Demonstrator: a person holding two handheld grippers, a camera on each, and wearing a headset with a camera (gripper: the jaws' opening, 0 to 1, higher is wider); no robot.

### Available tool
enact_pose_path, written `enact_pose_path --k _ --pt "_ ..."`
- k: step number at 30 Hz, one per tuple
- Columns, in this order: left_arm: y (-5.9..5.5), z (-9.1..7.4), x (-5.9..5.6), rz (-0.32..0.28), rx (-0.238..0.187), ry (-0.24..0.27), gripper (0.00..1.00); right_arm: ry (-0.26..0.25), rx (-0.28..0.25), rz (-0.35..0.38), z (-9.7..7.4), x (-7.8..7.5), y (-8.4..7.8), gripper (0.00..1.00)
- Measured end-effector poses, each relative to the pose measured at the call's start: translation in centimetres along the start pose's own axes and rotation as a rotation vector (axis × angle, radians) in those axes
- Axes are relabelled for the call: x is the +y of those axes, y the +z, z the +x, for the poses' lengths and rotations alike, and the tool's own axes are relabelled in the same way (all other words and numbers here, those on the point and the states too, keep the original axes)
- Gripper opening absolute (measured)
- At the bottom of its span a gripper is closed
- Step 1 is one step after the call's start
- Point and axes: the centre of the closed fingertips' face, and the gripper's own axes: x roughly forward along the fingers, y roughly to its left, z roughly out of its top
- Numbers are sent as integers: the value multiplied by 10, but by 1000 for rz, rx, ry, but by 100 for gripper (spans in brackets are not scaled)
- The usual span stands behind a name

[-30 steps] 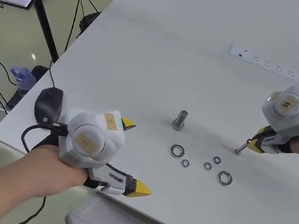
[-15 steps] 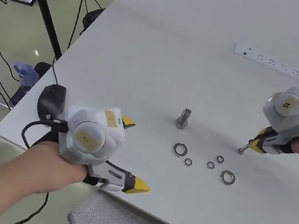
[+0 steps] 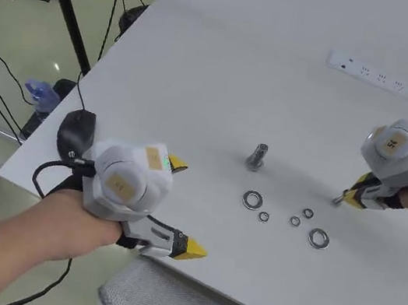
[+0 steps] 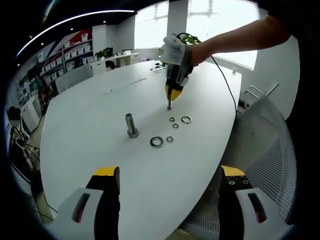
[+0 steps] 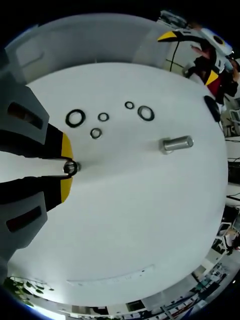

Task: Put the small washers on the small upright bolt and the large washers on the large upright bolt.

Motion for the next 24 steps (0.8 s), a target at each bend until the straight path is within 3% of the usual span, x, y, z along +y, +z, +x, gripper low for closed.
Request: enact_pose_path --k 24 --pt "-10 -7 1 -32 18 6 79 3 17 1 26 2 -8 12"
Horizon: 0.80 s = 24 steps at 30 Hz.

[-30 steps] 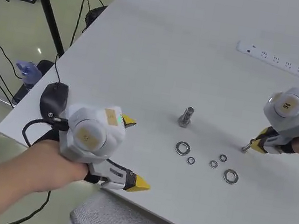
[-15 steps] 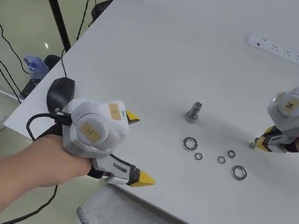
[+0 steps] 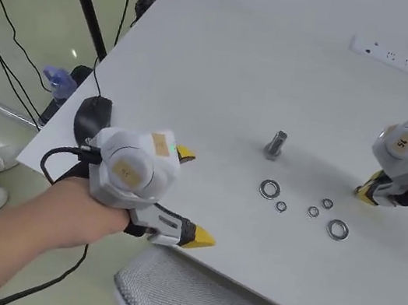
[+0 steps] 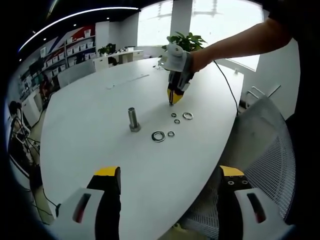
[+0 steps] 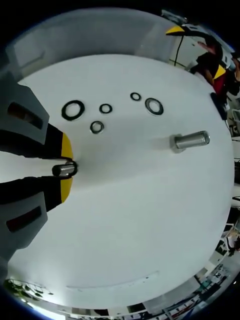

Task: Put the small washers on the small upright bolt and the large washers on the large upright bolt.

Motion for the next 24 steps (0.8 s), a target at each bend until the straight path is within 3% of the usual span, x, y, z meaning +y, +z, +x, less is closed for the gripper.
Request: enact_pose_path --k 12,24 --pt "7 -2 3 -25 -25 3 78 0 6 -13 3 2 -2 13" --pt "1 -3 -1 -21 -12 -2 76 3 0 -2 3 2 -1 13"
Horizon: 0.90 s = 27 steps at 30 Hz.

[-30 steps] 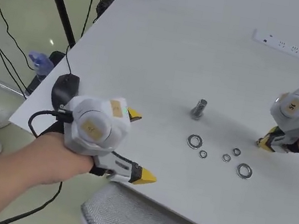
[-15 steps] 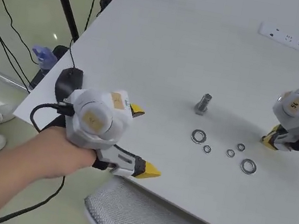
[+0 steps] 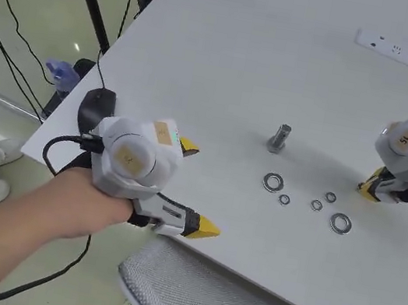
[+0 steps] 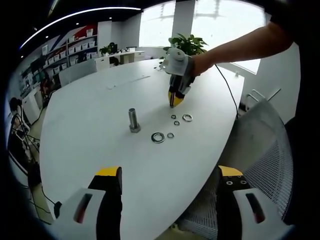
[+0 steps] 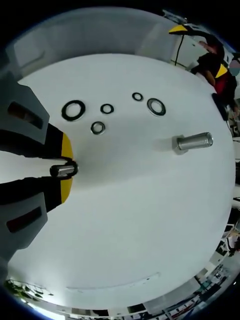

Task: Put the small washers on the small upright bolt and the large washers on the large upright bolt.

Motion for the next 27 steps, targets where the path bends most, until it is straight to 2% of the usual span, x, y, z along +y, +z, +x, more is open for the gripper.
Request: enact_pose_path --k 6,10,22,27 --pt "0 -1 -1 0 0 -1 76 -5 2 -3 0 1 -2 14" --pt "1 -2 -1 -3 -5 0 76 -8 -9 4 0 0 -2 23" --pt "1 -4 -1 -3 -4 -2 75 0 -22 19 -11 -3 1 22" --pt "6 -6 -2 1 -12 -1 75 3 -24 18 -21 -3 3 22"
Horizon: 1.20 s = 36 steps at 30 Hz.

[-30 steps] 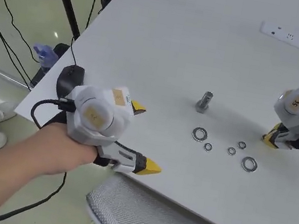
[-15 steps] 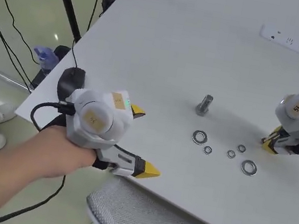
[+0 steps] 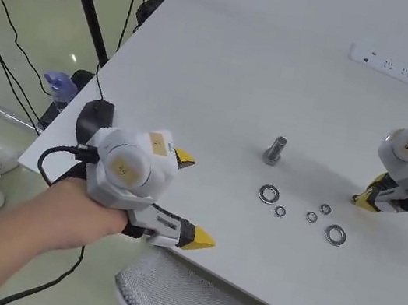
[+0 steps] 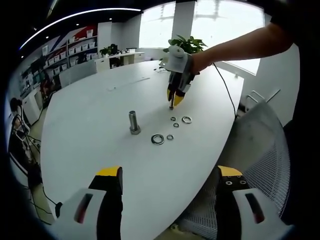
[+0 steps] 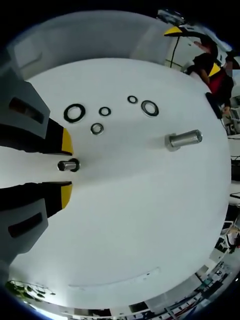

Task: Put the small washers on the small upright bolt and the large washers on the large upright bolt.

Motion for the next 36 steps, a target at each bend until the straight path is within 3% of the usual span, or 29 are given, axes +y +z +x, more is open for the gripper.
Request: enact_pose_path --k 9,18,26,36 --pt "6 -3 -2 15 -5 1 74 -1 -19 -8 -19 2 9 22" --pt "14 -8 -2 29 -14 9 73 8 -29 -45 -25 12 19 22" --pt "18 -7 -3 37 -22 6 74 38 -48 -115 -23 33 29 22" --pt "22 -7 -2 44 -37 16 76 75 -62 -141 -15 51 31 23"
